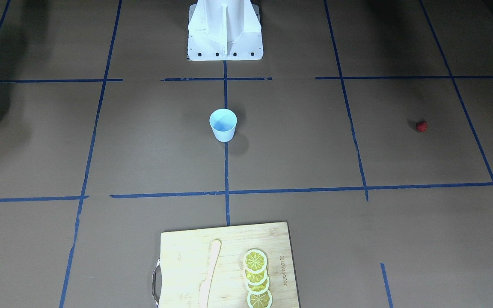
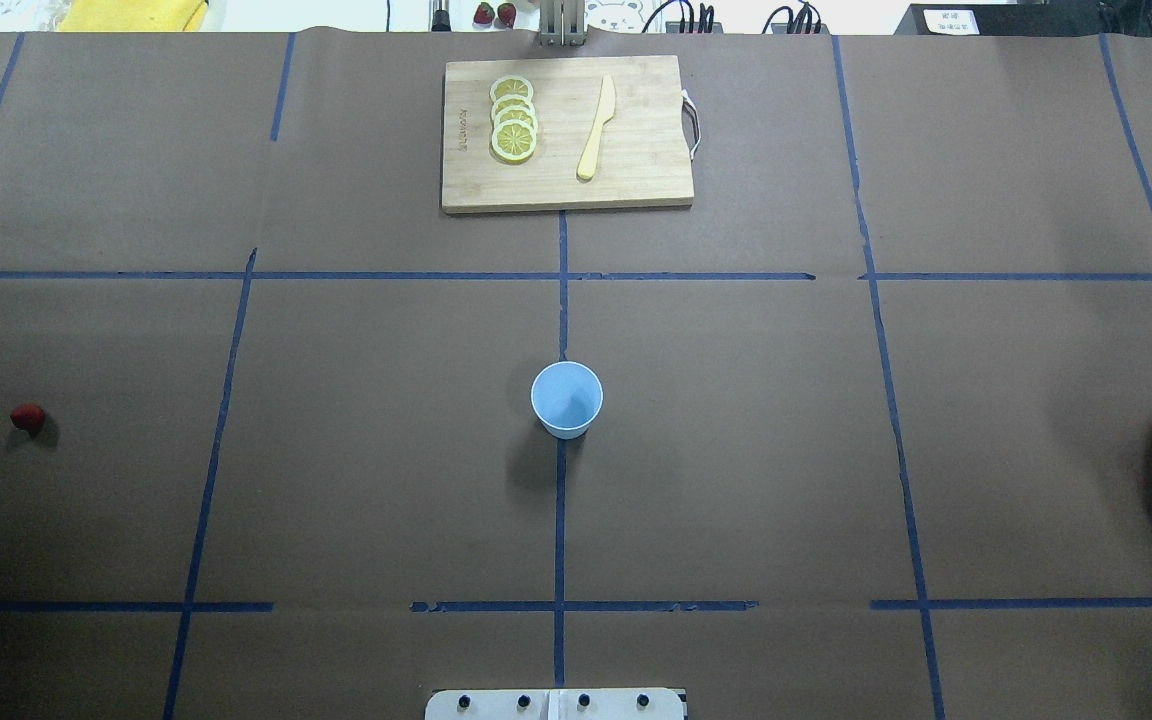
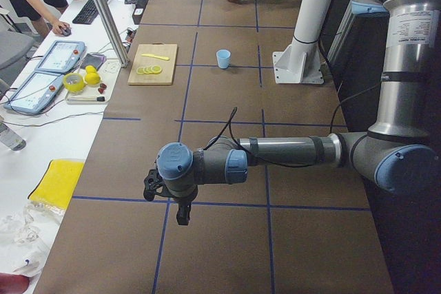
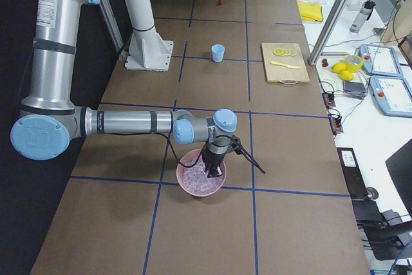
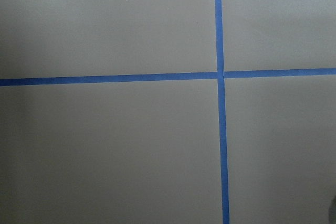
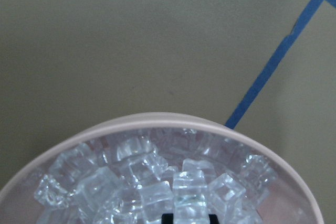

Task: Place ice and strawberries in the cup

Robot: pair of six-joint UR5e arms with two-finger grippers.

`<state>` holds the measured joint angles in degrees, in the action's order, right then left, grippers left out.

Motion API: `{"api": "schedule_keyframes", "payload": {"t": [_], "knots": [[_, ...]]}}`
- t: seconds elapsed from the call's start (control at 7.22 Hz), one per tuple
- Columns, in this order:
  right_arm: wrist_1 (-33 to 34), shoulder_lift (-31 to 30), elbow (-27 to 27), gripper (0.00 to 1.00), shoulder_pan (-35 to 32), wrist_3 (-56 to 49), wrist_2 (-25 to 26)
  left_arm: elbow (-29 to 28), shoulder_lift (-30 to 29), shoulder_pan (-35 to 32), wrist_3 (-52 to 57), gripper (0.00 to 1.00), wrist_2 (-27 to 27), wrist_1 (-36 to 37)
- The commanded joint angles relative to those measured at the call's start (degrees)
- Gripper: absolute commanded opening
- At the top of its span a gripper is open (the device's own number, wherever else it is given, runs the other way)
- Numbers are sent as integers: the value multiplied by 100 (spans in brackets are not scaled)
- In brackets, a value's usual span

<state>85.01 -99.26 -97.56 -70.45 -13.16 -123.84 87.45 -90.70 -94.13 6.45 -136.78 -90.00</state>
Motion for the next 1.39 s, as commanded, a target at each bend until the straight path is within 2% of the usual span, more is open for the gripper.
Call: {"api": "schedule_keyframes", "payload": {"t": [0.0, 0.28, 0.42, 0.55, 0.69, 0.97, 1.25], "knots": [[7, 38, -96, 0, -230, -46, -18, 9, 0, 0, -3, 100, -7, 0], [347, 47, -700, 0, -626, -37, -70, 0, 0, 0, -3, 100, -16, 0], [794, 229, -1008, 0, -662, -11, -70, 0, 0, 0, -3, 100, -16, 0], [1250, 518, -1202, 0, -758, 24, -305, 0, 0, 0, -21, 100, -16, 0], [1316, 739, -1274, 0, -794, 129, -656, 0, 0, 0, -30, 100, -16, 0], [1325, 1388, -1248, 0, -777, 1186, -1254, -26, 0, 0, -30, 100, -33, 0], [1290, 2003, -1309, 0, -183, 2513, -1371, -27, 0, 0, -38, 100, -42, 0]]}}
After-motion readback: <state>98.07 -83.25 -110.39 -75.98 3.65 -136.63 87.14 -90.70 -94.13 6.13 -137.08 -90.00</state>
